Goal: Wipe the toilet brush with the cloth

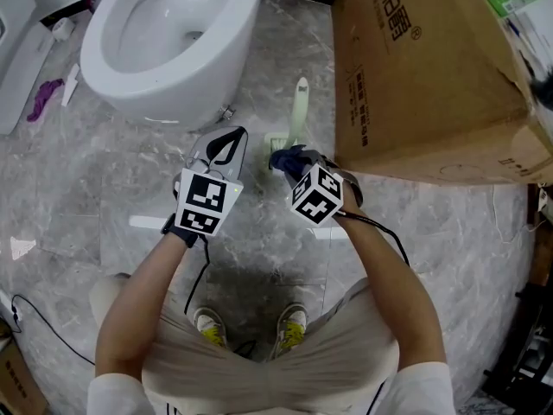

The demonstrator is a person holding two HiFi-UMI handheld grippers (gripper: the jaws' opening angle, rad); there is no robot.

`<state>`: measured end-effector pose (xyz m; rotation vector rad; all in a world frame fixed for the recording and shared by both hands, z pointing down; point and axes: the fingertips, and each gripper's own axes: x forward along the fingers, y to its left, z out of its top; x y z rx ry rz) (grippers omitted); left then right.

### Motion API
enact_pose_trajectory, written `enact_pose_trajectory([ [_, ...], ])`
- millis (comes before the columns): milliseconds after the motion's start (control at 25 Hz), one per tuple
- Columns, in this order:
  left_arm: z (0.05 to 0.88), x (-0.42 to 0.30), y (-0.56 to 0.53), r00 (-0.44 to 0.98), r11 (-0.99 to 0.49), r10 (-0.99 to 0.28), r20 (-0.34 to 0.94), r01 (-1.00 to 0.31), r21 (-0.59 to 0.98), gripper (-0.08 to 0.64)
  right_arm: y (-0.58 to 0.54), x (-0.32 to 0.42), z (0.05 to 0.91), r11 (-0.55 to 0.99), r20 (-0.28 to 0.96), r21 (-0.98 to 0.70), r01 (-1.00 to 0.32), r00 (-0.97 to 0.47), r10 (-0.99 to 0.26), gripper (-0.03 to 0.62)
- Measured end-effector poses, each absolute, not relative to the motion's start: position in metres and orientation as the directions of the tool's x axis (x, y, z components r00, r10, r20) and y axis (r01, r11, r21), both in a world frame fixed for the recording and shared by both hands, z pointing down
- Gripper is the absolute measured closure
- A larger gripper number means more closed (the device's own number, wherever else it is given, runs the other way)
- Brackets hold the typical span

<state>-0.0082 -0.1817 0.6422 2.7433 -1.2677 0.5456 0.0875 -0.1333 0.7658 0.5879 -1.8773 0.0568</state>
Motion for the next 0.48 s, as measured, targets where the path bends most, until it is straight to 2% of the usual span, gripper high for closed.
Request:
enact_pose_trajectory([
  [160, 0.644, -0.017, -0.173, 0.602, -0.644, -0.749, 0.278, -0.76, -0.09, 0.558, -0.135, 0.089, 0.782, 0.843, 0.887, 0.205, -0.498, -0.269, -0.375, 0.488],
  [360, 0.694, -0.004, -0.15, 0.637, -0.716, -0.676, 0.371, -0.688, -0.123, 0.558, -0.133, 0.099, 0.816, 0.8, 0.897, 0.196, -0.567, -0.225, -0.379, 0.488],
  [480, 0.698, 0.0, -0.154, 0.635, -0.704, -0.686, 0.355, -0.702, -0.105, 0.558, -0.136, 0.106, 0.821, 0.779, 0.901, 0.174, -0.603, -0.222, -0.374, 0.488],
])
